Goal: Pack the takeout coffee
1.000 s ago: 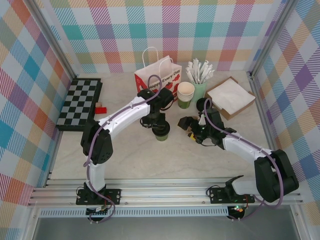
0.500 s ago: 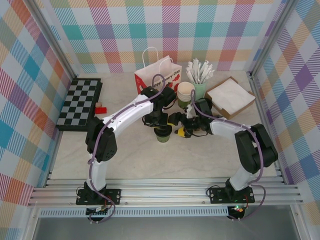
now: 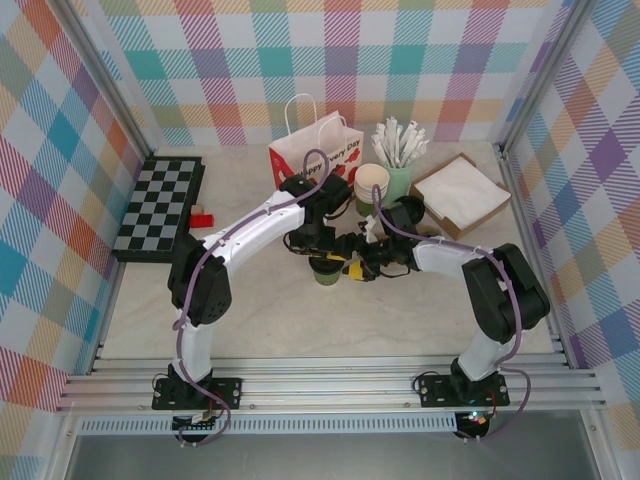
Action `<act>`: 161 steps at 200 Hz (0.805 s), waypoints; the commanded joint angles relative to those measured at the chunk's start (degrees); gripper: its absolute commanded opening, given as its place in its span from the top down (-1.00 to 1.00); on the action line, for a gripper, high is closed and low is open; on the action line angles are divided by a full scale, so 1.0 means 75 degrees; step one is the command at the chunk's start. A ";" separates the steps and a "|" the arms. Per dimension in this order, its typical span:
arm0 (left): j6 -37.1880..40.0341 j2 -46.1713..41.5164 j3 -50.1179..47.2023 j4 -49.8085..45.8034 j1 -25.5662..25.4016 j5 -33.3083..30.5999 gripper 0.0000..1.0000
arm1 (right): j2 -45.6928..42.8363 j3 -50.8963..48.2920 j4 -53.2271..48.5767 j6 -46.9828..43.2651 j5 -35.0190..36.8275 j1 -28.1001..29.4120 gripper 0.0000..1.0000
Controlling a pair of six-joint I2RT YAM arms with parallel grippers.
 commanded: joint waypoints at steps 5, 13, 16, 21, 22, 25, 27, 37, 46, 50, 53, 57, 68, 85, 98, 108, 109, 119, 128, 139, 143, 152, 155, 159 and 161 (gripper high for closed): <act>0.0052 -0.0240 -0.0246 0.0343 -0.0152 0.0562 0.67 | 0.0123 -0.0016 -0.0464 -0.0295 0.0388 0.0050 -0.54; 0.0035 -0.0383 -0.0272 0.0490 -0.0149 0.0540 0.55 | 0.0127 0.0033 -0.0556 -0.0342 0.0455 0.0050 -0.53; 0.0039 -0.0425 -0.0284 0.0541 -0.0131 0.0537 0.53 | 0.0136 0.0049 -0.0596 -0.0364 0.0453 0.0060 -0.53; 0.0030 -0.0514 -0.0306 0.0644 -0.0122 0.0517 0.46 | 0.0137 0.0086 -0.0664 -0.0389 0.0452 0.0065 -0.53; 0.0035 -0.0531 -0.0314 0.0664 -0.0124 0.0509 0.45 | 0.0137 0.0090 -0.0671 -0.0393 0.0452 0.0063 -0.53; 0.0039 -0.0569 -0.0337 0.0714 -0.0122 0.0502 0.41 | 0.0130 0.0112 -0.0706 -0.0413 0.0452 0.0056 -0.52; 0.0034 -0.0600 -0.0344 0.0742 -0.0116 0.0492 0.37 | 0.0135 0.0130 -0.0740 -0.0424 0.0461 0.0060 -0.52; 0.0046 -0.0739 -0.0389 0.0898 -0.0089 0.0478 0.34 | 0.0126 0.0208 -0.0853 -0.0486 0.0474 0.0085 -0.52; 0.0073 -0.0897 -0.0464 0.1045 -0.0070 0.0506 0.32 | 0.0100 0.0282 -0.0965 -0.0551 0.0547 0.0099 -0.52; 0.0077 -0.0961 -0.0508 0.1113 -0.0066 0.0526 0.25 | 0.0093 0.0306 -0.1011 -0.0576 0.0562 0.0113 -0.52; 0.0085 -0.1018 -0.0542 0.1176 -0.0058 0.0555 0.23 | 0.0084 0.0331 -0.1060 -0.0610 0.0601 0.0126 -0.52; 0.0087 -0.1085 -0.0597 0.1250 -0.0048 0.0607 0.17 | 0.0079 0.0358 -0.1110 -0.0634 0.0613 0.0132 -0.52; 0.0077 -0.1297 -0.0758 0.1450 -0.0005 0.0678 0.01 | 0.0078 0.0408 -0.1179 -0.0665 0.0638 0.0155 -0.52; 0.0097 -0.1620 -0.1044 0.1706 0.0046 0.0785 -0.25 | 0.0095 0.0456 -0.1238 -0.0678 0.0663 0.0173 -0.52; 0.0144 -0.1885 -0.1331 0.1957 0.0087 0.0925 -0.38 | 0.0110 0.0512 -0.1311 -0.0715 0.0692 0.0190 -0.53; 0.0135 -0.2094 -0.1558 0.2149 0.0106 0.0997 -0.49 | 0.0105 0.0538 -0.1367 -0.0734 0.0704 0.0196 -0.53; 0.0135 -0.2106 -0.1579 0.2167 0.0113 0.1006 -0.50 | 0.0103 0.0550 -0.1368 -0.0735 0.0707 0.0199 -0.53; 0.0114 -0.2269 -0.1745 0.2280 0.0155 0.1045 -0.58 | 0.0121 0.0573 -0.1420 -0.0767 0.0712 0.0204 -0.53; 0.0103 -0.2356 -0.1847 0.2304 0.0190 0.1037 -0.62 | 0.0137 0.0594 -0.1448 -0.0783 0.0731 0.0202 -0.53; 0.0097 -0.2433 -0.1932 0.2299 0.0236 0.1027 -0.66 | 0.0152 0.0617 -0.1468 -0.0784 0.0725 0.0202 -0.53; 0.0093 -0.2450 -0.1975 0.2301 0.0253 0.1027 -0.67 | 0.0162 0.0629 -0.1470 -0.0784 0.0722 0.0202 -0.53; 0.0078 -0.2509 -0.2060 0.2330 0.0279 0.1016 -0.69 | 0.0184 0.0664 -0.1486 -0.0778 0.0714 0.0214 -0.53; 0.0084 -0.2521 -0.2099 0.2352 0.0284 0.1019 -0.70 | 0.0190 0.0676 -0.1496 -0.0783 0.0716 0.0214 -0.53; 0.0079 -0.2553 -0.2141 0.2385 0.0288 0.1037 -0.71 | 0.0192 0.0695 -0.1504 -0.0793 0.0712 0.0214 -0.53; 0.0080 -0.2561 -0.2165 0.2402 0.0294 0.1039 -0.71 | 0.0195 0.0706 -0.1520 -0.0795 0.0711 0.0214 -0.53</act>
